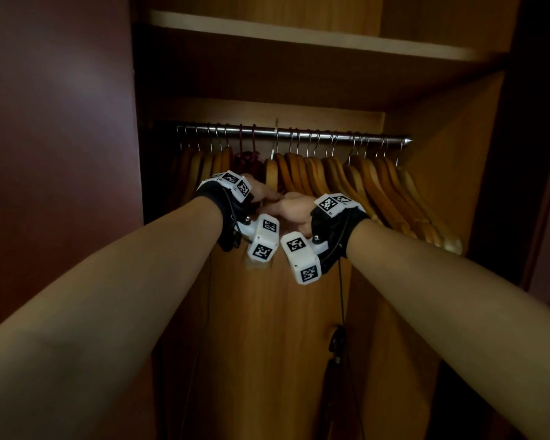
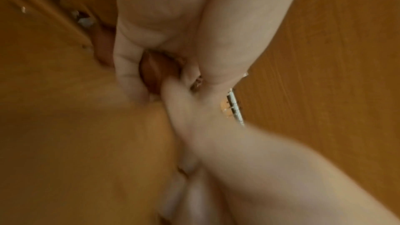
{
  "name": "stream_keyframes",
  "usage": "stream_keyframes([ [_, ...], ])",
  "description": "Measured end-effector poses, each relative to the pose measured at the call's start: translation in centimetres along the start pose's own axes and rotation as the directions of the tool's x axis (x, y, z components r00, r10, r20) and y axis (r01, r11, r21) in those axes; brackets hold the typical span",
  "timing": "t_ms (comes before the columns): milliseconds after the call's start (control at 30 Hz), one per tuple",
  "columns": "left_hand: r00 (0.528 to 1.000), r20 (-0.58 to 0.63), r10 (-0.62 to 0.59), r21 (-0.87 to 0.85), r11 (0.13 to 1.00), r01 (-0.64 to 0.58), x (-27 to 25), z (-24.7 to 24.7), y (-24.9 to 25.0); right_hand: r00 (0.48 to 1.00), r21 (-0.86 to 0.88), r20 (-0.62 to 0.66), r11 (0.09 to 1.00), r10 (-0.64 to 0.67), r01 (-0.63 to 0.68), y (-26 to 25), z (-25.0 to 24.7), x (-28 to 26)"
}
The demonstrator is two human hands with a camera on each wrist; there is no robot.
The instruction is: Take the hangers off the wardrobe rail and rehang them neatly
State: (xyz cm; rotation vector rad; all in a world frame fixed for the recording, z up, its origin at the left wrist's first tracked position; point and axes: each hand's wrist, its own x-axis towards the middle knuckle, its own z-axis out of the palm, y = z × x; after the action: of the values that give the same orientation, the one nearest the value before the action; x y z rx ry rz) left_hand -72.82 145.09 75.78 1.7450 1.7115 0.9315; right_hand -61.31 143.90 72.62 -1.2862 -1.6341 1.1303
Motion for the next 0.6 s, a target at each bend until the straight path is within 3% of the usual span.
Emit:
stream_keyframes([
  [367,0.987,0.160,-0.018,-0.077,0.997,0.030,1.2,-1.5,-0.7,0.994,-0.013,-0.107,1.000,-0.002,0.001,-0.8,-1.0,1.4],
  [600,0.995,0.094,-0.017,-0.036,0.999,0.021,1.6,-1.5,-0.6,0.988,0.027,-0.150,0.999,0.039,-0.036,-1.3,-1.1,2.4],
])
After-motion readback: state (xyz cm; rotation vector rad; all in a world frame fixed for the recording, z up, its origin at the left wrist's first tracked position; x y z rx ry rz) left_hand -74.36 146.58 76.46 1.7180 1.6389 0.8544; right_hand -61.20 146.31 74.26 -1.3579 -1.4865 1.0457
